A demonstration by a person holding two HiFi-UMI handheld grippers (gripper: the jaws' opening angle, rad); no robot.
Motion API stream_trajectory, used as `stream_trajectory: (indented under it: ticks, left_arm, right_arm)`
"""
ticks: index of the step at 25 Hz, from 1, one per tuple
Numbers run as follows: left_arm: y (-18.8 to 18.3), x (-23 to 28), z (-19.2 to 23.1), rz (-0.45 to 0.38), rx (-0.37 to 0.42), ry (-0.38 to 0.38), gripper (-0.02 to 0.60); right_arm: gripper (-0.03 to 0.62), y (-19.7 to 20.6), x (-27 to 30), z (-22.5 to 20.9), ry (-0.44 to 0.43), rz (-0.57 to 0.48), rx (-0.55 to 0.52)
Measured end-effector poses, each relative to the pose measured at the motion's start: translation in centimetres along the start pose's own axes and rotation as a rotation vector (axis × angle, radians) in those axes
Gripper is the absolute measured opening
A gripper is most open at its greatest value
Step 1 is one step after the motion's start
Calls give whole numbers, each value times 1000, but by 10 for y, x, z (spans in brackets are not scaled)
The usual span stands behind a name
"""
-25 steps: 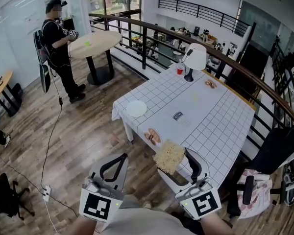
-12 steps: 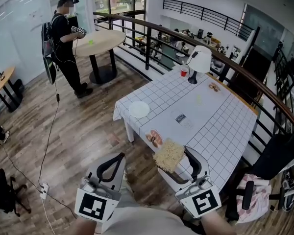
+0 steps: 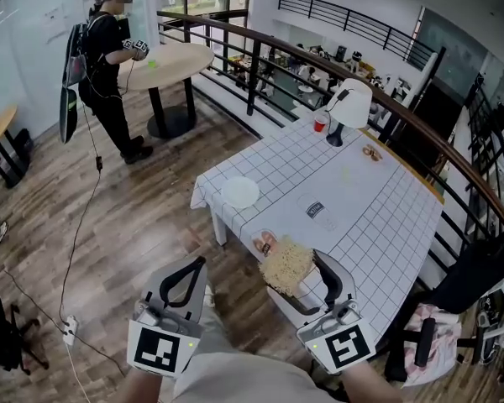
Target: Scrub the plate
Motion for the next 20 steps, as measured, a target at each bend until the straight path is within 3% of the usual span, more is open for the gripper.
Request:
stream_trajectory:
  ticks: [10, 16, 20]
  left_arm:
    - [17, 80, 80, 26, -35, 58, 12]
    - [14, 100, 172, 36, -52, 125, 11]
    - [25, 135, 196, 39, -43, 137, 12]
  right_arm:
    - [370, 2, 104, -35, 25, 37, 4]
    - [370, -28, 192, -22, 58, 72, 3]
    - [370, -15, 227, -41, 74, 69, 11]
Point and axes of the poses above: the fingertips, and each gripper's own axes: x forward along the fingers, z to its left, y out of its underside, the point moved 7 cm from there along -x, backward along the fingers, and after that the axes turned 11 degrees about y, right-handed, at the moved point
